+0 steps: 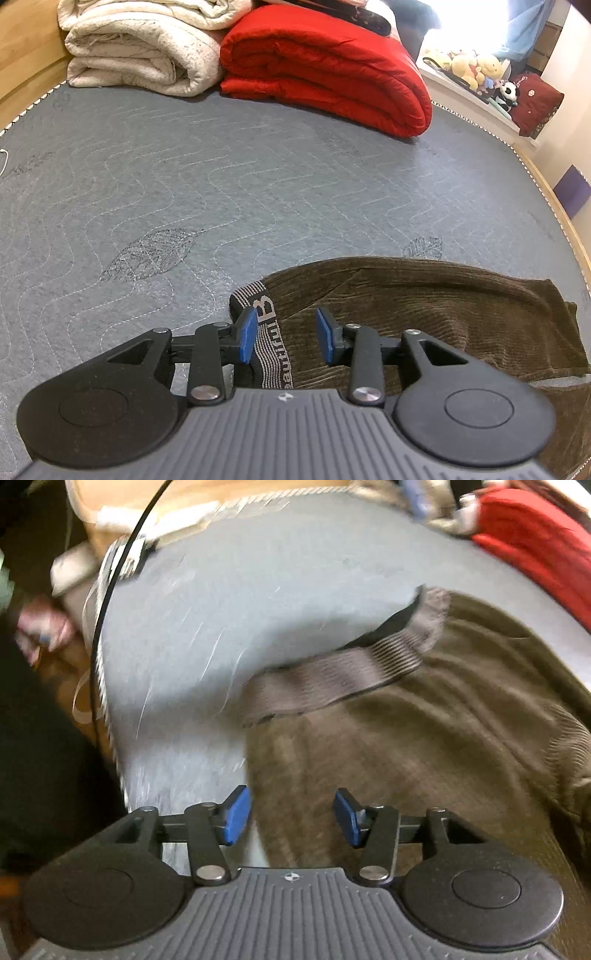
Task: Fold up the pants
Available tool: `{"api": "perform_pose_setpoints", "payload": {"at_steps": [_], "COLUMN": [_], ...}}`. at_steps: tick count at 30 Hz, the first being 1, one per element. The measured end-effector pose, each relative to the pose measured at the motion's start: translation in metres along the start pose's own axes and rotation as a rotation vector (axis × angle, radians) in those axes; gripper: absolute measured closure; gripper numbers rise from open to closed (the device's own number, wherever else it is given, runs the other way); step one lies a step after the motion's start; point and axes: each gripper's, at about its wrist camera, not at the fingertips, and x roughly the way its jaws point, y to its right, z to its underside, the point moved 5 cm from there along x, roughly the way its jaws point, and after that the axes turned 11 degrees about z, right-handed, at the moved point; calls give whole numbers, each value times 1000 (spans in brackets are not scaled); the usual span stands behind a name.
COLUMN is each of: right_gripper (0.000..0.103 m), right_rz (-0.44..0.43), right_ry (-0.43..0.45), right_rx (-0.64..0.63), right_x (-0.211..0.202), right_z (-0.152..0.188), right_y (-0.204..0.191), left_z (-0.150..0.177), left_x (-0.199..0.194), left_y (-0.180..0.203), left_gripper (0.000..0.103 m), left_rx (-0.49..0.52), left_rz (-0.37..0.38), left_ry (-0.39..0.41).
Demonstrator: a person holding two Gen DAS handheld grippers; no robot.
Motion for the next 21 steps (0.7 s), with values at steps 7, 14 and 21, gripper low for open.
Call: {"api": "perform_pose_setpoints", "payload": {"at_steps": [7,14,21], "right_gripper": [61,96,96], "right_rz": [69,19,-18], "right_ry": [13,45,74], "right_rx": [-81,-78,-173], "right_x": [5,9,4], "right_z": [-4,-10,-8], "right_y": [-11,2,-30], "left_z": [0,1,0], "left_x": [2,2,6], "left_y": [2,1,3], "left_gripper": [63,63,63], "left_rx": [7,3,3], "left_rz": [5,7,7], "left_ry": [-7,-5,-12]}}
